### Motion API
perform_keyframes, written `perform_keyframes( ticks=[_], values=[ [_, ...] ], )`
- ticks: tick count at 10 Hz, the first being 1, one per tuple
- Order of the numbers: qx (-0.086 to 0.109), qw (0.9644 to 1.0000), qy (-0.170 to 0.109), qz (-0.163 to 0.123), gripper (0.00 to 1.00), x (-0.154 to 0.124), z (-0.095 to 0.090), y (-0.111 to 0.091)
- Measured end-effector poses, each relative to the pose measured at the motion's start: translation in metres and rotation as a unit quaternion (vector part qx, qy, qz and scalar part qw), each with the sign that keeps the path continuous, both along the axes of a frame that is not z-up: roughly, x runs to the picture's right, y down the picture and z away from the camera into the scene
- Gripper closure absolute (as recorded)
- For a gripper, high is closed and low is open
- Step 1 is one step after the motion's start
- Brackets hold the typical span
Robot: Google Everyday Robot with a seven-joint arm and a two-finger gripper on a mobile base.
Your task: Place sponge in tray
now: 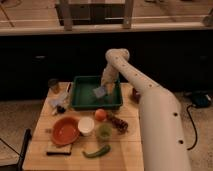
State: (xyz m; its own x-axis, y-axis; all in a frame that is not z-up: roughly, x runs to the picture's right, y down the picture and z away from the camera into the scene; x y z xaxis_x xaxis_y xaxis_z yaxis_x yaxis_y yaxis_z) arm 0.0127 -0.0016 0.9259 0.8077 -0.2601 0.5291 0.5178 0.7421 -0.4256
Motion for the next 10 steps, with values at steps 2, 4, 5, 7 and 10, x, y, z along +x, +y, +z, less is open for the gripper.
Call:
perform_keyframes(
  ticks=[2,4,5,7,10],
  values=[
    [-0.002,1.0,-0.001,0.0,0.99,0.0001,0.0007,0.0002],
    [-0.002,1.0,-0.002,0.002,0.99,-0.0001,0.0017,-0.0007],
    [-0.002,1.0,-0.002,0.003,0.99,-0.0002,0.002,-0.001],
    [-0.003,1.0,-0.002,0.004,0.99,0.0007,0.0026,-0.0008],
    [-0.004,1.0,-0.003,0.006,0.99,0.0008,0.0036,-0.0013]
  ],
)
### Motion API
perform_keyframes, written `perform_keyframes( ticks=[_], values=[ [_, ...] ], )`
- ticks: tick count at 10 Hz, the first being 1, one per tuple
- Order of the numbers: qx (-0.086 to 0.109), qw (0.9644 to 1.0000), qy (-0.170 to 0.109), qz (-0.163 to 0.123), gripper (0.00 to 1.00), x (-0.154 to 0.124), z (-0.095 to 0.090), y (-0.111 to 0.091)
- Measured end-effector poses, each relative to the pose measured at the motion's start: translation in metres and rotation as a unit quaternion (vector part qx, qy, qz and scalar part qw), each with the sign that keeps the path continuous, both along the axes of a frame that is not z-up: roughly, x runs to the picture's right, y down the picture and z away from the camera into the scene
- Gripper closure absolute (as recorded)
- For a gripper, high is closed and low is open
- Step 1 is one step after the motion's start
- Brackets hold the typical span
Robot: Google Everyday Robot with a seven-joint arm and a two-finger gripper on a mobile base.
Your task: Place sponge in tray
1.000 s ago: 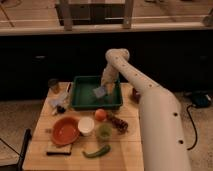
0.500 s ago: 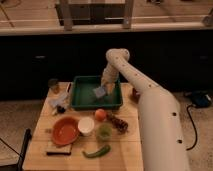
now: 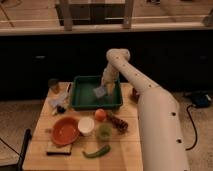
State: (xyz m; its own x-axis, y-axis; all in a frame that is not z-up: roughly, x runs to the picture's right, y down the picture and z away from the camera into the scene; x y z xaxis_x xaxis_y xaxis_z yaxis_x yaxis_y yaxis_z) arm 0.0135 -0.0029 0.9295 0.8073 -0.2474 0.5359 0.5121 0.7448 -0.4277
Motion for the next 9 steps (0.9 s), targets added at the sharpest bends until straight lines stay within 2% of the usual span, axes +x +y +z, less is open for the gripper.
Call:
perform_keyframes(
  ticks=[9],
  values=[
    [-0.002,1.0,-0.002,0.005,0.99,0.0014,0.0035,-0.0014]
  ],
)
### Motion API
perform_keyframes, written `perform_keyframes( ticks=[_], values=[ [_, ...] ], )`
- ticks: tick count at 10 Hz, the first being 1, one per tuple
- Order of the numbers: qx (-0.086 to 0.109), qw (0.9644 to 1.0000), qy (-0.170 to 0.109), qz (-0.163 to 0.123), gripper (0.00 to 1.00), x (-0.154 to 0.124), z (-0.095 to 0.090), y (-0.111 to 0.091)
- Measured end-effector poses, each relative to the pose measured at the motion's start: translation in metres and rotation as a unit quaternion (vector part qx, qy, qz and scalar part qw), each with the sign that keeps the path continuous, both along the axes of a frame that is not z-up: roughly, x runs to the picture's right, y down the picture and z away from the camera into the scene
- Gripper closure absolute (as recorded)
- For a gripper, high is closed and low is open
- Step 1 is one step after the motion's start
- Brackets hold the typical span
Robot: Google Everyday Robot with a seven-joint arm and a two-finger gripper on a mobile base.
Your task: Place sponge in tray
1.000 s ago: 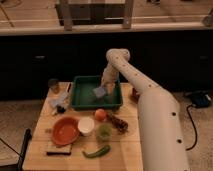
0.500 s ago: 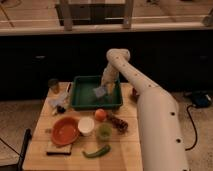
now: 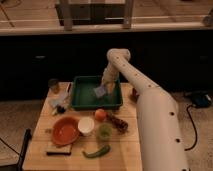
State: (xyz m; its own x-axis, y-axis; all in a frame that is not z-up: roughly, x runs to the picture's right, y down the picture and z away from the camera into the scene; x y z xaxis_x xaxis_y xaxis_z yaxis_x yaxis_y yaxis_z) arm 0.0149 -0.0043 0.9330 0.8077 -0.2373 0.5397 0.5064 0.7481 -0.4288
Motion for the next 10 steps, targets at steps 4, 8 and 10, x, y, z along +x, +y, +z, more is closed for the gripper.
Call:
perform_keyframes(
  ticks=[4,8,10],
  values=[
    [0.0,1.0,0.0,0.001,0.99,0.0003,0.0009,-0.0009],
    [-0.001,1.0,-0.001,0.003,0.99,0.0012,0.0024,-0.0012],
    [-0.002,1.0,-0.001,0.003,0.99,0.0016,0.0029,-0.0011]
  ],
)
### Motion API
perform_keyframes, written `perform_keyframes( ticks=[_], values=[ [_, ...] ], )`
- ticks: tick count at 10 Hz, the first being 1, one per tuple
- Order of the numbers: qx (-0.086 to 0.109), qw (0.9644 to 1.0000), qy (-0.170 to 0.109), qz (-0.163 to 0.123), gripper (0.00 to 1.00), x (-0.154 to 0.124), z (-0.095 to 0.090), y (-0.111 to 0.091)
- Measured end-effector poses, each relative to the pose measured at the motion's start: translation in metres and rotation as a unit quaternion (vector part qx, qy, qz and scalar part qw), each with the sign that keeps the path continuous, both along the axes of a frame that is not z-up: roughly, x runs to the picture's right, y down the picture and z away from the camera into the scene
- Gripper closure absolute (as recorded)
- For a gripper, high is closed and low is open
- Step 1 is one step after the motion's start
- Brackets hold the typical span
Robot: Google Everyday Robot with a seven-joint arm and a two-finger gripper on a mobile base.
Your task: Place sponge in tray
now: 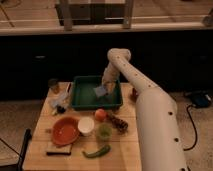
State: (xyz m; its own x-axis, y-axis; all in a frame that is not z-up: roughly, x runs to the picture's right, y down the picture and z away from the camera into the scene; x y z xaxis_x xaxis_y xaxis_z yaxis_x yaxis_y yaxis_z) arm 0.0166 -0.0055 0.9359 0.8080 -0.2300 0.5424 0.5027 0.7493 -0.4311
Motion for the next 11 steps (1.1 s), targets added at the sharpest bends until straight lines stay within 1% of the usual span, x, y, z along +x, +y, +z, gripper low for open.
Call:
perform_keyframes(
  ticks=[11],
  values=[
    [0.0,1.0,0.0,0.003,0.99,0.0028,0.003,-0.002]
  ],
)
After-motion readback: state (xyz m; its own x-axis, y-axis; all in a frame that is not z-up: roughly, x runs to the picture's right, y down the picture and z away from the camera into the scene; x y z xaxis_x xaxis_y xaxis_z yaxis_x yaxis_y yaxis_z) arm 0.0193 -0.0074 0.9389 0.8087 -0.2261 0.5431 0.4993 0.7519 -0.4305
